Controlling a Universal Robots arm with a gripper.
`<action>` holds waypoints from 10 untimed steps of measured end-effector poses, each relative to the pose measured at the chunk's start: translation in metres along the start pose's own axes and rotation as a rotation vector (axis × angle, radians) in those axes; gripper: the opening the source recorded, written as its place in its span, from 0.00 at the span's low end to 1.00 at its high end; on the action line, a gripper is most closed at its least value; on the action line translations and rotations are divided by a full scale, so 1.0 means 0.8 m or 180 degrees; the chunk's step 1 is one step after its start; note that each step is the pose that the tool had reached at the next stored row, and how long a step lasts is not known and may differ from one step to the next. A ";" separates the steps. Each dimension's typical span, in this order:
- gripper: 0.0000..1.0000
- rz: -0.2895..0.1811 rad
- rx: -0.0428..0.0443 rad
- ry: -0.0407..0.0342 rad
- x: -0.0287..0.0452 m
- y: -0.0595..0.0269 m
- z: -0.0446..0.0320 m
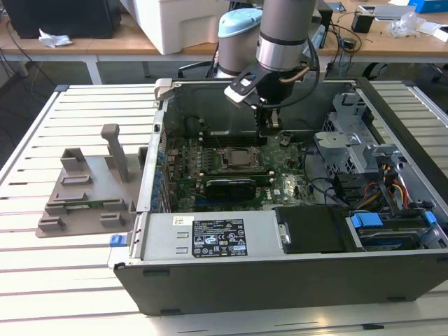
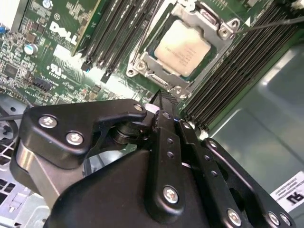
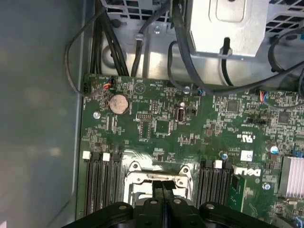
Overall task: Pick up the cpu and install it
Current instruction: 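Close the cpu cover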
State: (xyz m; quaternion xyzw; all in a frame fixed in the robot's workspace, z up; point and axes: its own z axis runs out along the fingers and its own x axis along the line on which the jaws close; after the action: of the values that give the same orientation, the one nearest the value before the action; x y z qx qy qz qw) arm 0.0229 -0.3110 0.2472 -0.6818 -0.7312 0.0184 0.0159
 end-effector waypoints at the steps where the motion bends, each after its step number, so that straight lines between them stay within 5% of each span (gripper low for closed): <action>1: 0.11 0.0000 0.0000 0.0000 0.0002 -0.002 0.0013; 4: 0.11 -0.0006 0.0000 -0.0001 0.0009 -0.014 0.0088; 10: 0.11 -0.0024 0.0000 -0.0002 0.0037 -0.054 0.0363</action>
State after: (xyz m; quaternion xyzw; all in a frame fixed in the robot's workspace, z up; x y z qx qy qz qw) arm -0.0216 -0.3112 0.2203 -0.6790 -0.7338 0.0186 0.0157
